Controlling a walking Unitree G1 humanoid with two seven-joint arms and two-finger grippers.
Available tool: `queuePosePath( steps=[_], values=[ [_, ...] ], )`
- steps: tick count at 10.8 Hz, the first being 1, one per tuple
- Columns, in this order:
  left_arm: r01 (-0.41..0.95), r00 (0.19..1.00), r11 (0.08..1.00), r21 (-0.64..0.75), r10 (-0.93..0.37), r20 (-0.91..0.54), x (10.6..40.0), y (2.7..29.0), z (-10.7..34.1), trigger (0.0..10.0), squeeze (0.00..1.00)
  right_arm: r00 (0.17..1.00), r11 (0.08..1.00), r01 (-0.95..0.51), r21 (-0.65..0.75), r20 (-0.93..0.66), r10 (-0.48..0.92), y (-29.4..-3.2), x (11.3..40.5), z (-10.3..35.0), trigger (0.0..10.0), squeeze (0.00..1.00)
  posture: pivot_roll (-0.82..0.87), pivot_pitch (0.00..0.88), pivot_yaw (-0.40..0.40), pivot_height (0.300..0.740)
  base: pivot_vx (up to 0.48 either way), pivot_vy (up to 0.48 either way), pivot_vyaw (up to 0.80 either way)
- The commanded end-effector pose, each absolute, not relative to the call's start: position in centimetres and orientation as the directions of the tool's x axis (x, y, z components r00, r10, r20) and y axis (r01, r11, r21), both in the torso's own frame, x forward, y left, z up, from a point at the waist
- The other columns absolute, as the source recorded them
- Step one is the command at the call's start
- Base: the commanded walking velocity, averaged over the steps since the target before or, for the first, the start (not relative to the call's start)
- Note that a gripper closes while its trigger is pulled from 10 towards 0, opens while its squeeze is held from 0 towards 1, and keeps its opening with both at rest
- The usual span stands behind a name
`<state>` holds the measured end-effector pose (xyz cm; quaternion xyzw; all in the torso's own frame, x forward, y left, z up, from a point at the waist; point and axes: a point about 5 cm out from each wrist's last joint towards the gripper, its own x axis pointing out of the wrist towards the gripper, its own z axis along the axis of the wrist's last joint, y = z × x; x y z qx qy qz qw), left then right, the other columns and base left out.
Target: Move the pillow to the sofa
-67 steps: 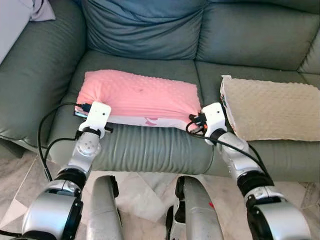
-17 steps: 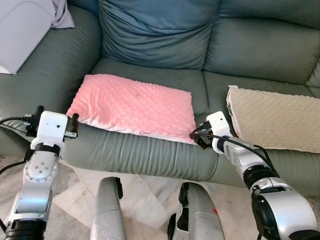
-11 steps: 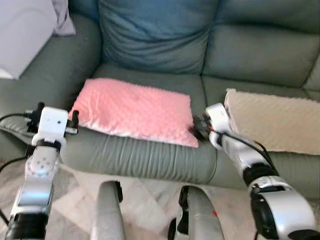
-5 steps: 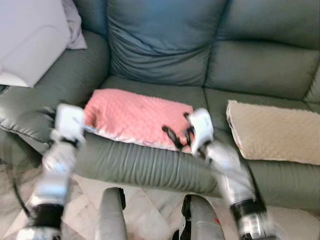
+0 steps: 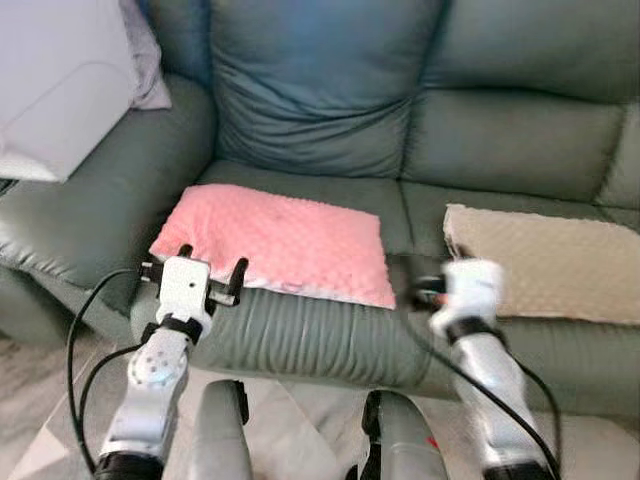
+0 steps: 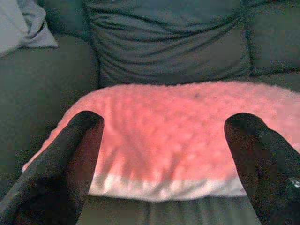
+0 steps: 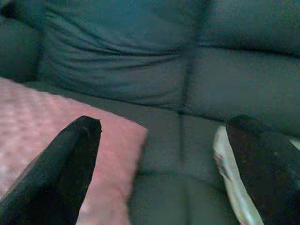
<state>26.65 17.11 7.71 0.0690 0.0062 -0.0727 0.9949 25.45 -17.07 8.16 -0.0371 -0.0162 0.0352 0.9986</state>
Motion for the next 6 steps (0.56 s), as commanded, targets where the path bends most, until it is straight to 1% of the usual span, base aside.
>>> queuePosePath(
  steps=[1, 2, 3, 4, 5, 6],
  values=[
    [0.119, 0.993, 0.984, 0.132, -0.12, -0.002, 27.1, 17.3, 8.1, 10.0, 0.0, 0.997, 0.995, -0.062, -0.078, 0.04, 0.066, -17.4, 25.3, 8.6, 10.0, 0.0, -0.01, 0.0, -0.032, 0.597, 0.0, 0.0, 0.0],
    [0.146, 0.989, 0.979, 0.14, -0.147, -0.003, 27.4, 16.8, 8.0, 10.0, 0.0, 0.992, 0.994, -0.075, -0.081, 0.098, 0.083, -17.8, 25.3, 9.4, 10.0, 0.0, -0.02, 0.0, -0.027, 0.597, 0.0, 0.0, 0.0],
    [0.137, 0.991, 0.982, 0.133, -0.137, -0.007, 27.7, 16.9, 7.9, 10.0, 0.0, 0.994, 0.993, -0.052, -0.106, 0.091, 0.062, -18.0, 26.0, 9.6, 10.0, 0.0, -0.03, 0.0, -0.018, 0.612, 0.0, 0.0, 0.0],
    [0.121, 0.993, 0.986, 0.116, -0.122, -0.004, 28.3, 16.8, 8.0, 10.0, 0.0, 0.991, 0.989, -0.071, -0.127, 0.106, 0.085, -17.6, 27.0, 10.0, 10.0, 0.0, -0.05, 0.0, -0.002, 0.632, 0.0, 0.0, 0.0],
    [0.12, 0.993, 0.987, 0.111, -0.12, -0.002, 28.8, 16.7, 8.1, 10.0, 0.0, 0.989, 0.99, -0.08, -0.115, 0.115, 0.093, -17.3, 27.8, 10.5, 10.0, 0.0, -0.05, 0.0, 0.001, 0.652, 0.0, 0.0, 0.0],
    [0.121, 0.993, 0.986, 0.111, -0.121, -0.002, 28.9, 16.7, 8.0, 10.0, 0.0, 0.988, 0.989, -0.083, -0.119, 0.121, 0.098, -17.4, 27.9, 10.7, 10.0, 0.0, -0.06, 0.0, 0.002, 0.672, 0.0, 0.0, 0.0]
  ],
)
